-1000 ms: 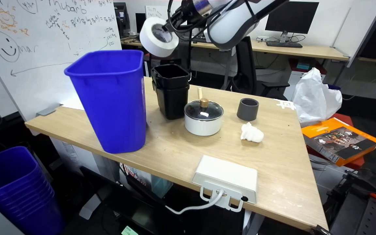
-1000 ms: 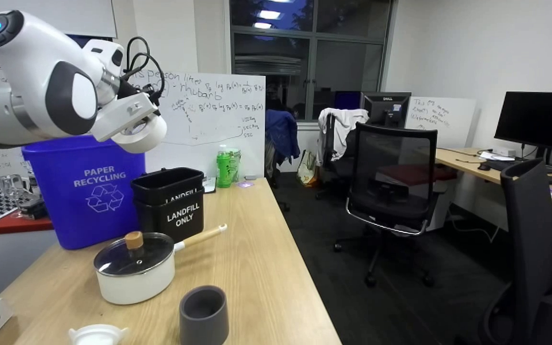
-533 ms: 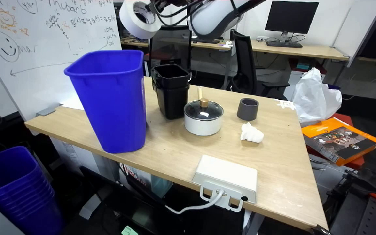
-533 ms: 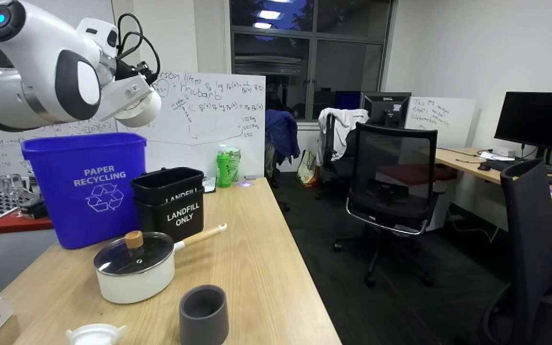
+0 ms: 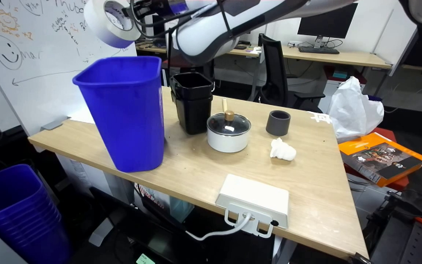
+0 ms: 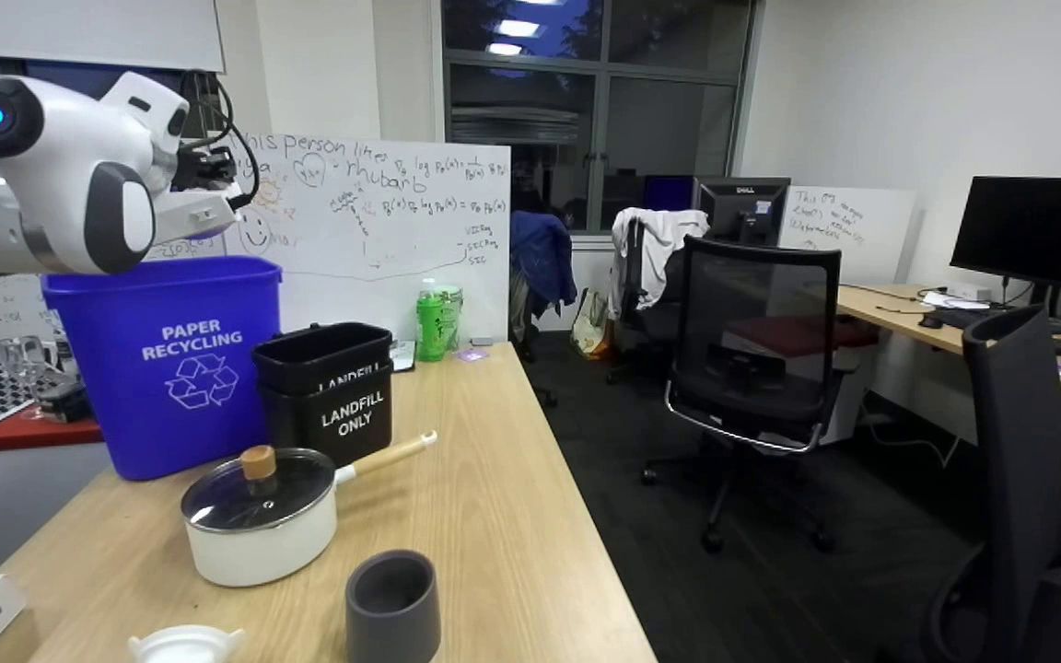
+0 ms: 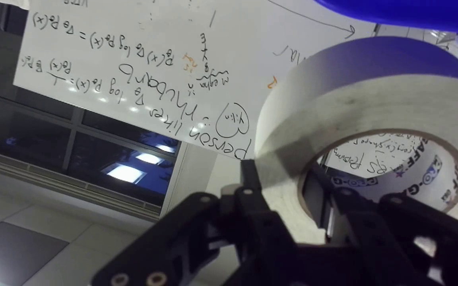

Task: Pick up the white tape and put it in the blue bin labelled 'paper recycling'.

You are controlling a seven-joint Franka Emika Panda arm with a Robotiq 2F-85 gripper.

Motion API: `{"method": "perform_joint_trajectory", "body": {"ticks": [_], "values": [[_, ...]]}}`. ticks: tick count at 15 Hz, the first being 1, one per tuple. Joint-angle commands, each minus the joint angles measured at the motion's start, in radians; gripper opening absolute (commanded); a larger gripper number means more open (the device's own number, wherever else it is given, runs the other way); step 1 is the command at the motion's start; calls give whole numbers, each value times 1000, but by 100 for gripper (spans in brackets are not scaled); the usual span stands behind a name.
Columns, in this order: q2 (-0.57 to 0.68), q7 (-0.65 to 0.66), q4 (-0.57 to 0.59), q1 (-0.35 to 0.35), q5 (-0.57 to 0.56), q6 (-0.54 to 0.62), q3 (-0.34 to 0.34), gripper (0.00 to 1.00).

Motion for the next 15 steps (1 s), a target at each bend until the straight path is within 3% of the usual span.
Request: {"method": "perform_joint_trajectory", "body": {"ticks": [1,7,11,15], "values": [[90,2,110,-37,-63,12,122,55],[131,-7,157,-81,-137,1,233,98],[120,-7,142,-114,-159,1,247,100],[34,2,54,-145,-120,-123,167,100]]}}
